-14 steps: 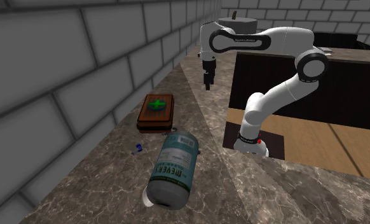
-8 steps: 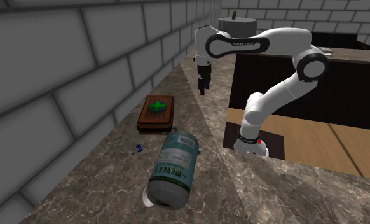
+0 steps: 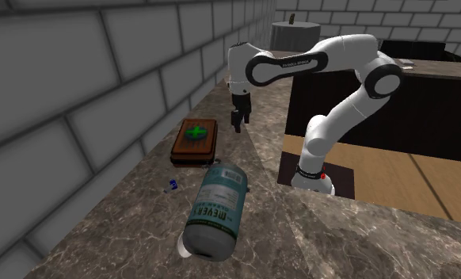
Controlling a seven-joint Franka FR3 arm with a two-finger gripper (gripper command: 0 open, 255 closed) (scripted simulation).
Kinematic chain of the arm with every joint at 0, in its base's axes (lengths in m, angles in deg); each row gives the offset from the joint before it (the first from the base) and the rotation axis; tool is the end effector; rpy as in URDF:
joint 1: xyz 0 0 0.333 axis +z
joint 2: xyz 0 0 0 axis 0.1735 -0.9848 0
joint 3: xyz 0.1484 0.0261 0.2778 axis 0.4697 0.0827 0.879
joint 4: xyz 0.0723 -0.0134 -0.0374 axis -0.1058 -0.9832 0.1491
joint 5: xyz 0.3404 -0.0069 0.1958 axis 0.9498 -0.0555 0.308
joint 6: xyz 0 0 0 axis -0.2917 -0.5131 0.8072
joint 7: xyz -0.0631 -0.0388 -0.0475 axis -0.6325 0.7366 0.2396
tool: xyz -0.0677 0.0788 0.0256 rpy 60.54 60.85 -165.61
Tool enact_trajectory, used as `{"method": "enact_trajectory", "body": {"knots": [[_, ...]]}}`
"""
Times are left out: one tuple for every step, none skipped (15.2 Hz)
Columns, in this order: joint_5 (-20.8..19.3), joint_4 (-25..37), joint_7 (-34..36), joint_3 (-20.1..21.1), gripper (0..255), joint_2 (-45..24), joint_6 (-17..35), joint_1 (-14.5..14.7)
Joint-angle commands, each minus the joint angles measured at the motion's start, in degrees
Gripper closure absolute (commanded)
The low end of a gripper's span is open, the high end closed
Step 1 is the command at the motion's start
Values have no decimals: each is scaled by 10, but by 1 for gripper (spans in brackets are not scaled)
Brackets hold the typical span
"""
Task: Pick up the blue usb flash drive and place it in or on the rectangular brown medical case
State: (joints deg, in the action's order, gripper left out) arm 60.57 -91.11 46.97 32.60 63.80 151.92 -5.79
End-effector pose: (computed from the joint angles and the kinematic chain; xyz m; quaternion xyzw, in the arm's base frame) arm 0.3339 0.1459 0.5296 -0.9986 0.0237 0.0459 0.0153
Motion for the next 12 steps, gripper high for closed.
{"method": "enact_trajectory", "body": {"knots": [[10, 16, 34, 26, 0, -26, 18, 3], [13, 23, 50, 39, 0, -40, 28, 5], [15, 31, 67, 52, 0, -54, 38, 6], [17, 40, 83, 64, 0, -70, 47, 6], [17, 50, 100, 77, 0, -86, 57, 7], [16, 61, 117, 89, 0, -103, 66, 7], [14, 72, 135, 102, 0, -120, 76, 7], [11, 84, 153, 115, 0, -138, 84, 6], [7, 97, 171, 127, 0, -157, 93, 5], [1, 110, 189, 139, 0, -176, 101, 5], [-7, 125, 209, 151, 0, -196, 109, 4], [-15, 140, 229, 163, 0, -218, 116, 4]]}}
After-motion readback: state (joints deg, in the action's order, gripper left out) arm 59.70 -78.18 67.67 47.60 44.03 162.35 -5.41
